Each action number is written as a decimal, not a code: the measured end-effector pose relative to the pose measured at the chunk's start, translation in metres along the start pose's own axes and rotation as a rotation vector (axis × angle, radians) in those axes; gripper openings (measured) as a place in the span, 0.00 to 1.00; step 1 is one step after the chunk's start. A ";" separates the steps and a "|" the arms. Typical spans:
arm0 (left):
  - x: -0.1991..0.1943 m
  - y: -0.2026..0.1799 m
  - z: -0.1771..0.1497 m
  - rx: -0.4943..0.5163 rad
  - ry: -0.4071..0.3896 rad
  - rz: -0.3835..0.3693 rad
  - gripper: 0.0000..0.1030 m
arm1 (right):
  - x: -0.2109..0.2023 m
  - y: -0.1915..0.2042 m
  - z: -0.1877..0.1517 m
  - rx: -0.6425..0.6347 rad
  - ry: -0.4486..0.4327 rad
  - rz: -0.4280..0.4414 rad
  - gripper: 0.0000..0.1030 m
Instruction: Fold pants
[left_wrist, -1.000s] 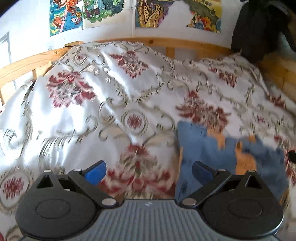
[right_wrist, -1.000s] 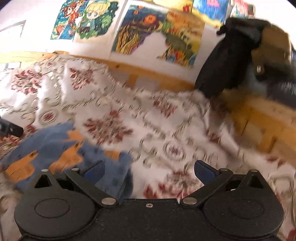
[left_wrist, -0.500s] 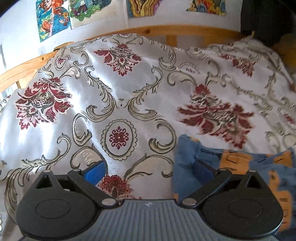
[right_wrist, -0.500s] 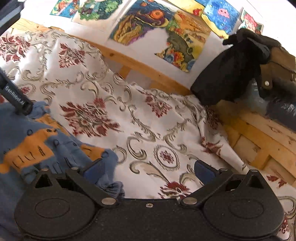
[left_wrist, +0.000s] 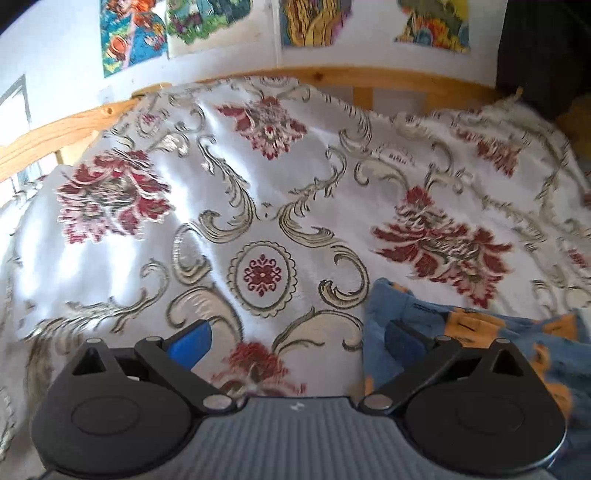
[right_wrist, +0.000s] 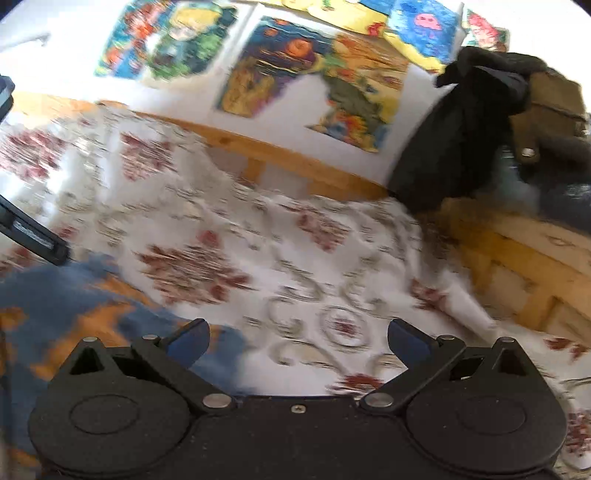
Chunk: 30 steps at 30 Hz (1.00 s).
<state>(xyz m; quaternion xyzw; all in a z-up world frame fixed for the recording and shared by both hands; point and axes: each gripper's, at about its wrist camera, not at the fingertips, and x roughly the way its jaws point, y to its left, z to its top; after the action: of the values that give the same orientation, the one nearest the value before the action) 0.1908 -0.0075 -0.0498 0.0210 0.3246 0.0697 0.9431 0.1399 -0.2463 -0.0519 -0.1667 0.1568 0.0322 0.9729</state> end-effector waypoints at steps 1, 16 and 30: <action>-0.009 0.002 -0.005 0.000 -0.015 -0.008 0.99 | -0.003 0.003 0.001 -0.009 0.004 0.023 0.99; -0.062 0.000 -0.075 0.235 -0.018 -0.045 0.99 | -0.023 0.021 -0.008 -0.224 0.367 0.261 0.99; -0.069 0.028 -0.080 0.111 0.191 -0.138 1.00 | -0.031 -0.026 0.002 -0.261 0.440 0.338 0.99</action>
<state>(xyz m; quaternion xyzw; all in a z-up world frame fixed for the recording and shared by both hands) 0.0849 0.0093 -0.0687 0.0442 0.4170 -0.0119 0.9078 0.1139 -0.2706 -0.0322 -0.2647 0.3840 0.1764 0.8668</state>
